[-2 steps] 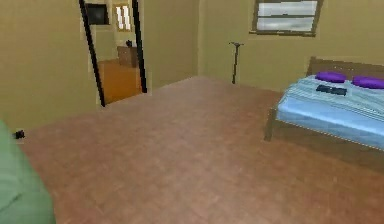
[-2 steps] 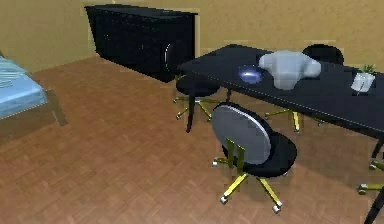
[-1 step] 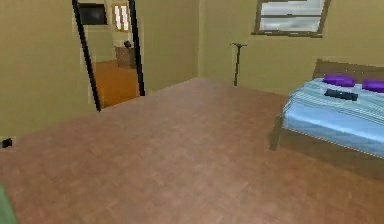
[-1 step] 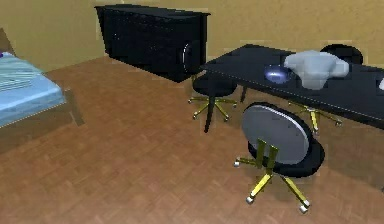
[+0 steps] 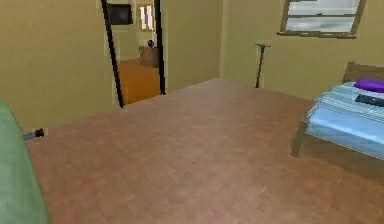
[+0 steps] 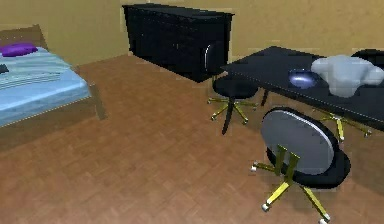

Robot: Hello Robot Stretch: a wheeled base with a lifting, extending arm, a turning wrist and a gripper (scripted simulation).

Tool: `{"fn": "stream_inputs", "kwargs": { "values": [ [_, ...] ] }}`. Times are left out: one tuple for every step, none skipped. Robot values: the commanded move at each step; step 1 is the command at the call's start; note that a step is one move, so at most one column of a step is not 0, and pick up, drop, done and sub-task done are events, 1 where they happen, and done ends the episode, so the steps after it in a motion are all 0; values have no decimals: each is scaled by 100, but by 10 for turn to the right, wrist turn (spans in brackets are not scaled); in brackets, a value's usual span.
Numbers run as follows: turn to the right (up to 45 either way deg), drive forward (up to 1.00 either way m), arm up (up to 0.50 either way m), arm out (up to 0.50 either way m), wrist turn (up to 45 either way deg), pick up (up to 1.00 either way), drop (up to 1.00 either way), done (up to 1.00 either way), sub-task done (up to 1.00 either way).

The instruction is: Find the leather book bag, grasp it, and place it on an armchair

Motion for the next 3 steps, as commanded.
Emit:
{"fn": "stream_inputs", "kwargs": {
  "values": [
    [0, 20, 0, 0, 0, 0, 0, 0, 0],
    [-150, 0, 0, 0, 0, 0, 0, 0, 0],
    [0, 100, 0, 0, 0, 0, 0, 0, 0]
  ]
}}
